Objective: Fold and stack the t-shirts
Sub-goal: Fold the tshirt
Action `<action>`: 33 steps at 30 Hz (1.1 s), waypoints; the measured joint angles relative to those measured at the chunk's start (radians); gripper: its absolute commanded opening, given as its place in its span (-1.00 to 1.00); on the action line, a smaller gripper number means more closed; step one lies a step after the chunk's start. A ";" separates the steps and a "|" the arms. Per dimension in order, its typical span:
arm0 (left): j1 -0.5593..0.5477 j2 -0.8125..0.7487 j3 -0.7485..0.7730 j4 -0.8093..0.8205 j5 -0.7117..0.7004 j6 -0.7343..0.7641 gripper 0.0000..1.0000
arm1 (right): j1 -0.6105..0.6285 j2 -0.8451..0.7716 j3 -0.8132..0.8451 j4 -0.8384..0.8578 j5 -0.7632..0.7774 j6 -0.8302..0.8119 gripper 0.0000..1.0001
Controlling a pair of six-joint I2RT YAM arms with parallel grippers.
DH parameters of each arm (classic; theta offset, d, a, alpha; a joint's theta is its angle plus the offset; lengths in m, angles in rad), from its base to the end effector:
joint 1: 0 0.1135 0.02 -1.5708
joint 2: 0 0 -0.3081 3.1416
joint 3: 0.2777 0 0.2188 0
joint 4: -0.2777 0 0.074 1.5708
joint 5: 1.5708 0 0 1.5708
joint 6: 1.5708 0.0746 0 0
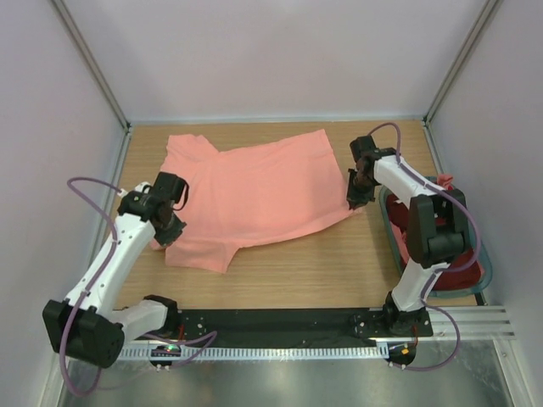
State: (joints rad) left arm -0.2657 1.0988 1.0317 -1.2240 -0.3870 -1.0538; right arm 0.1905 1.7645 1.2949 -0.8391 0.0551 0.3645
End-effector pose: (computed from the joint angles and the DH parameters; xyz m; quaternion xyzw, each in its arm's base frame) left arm 0.1361 -0.0079 0.2961 -0.3978 0.8870 0.0666 0.2248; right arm 0.3273 0.0589 0.2307 0.0897 0.9870 0.0095 0.1331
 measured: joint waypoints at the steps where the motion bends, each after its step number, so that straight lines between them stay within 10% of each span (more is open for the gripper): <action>1: 0.001 0.027 0.019 0.005 -0.007 0.015 -0.99 | 0.000 0.017 0.019 0.000 -0.005 0.000 -0.95; 33: 0.147 0.457 0.191 0.192 -0.015 0.178 -0.99 | 0.000 0.367 0.419 -0.043 -0.037 -0.022 -0.81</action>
State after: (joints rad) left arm -0.1188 1.5555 1.2224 -1.0321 -0.4023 -0.8761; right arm 0.1905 2.1319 1.7142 -0.8822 0.0185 0.3424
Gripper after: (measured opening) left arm 0.005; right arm 0.095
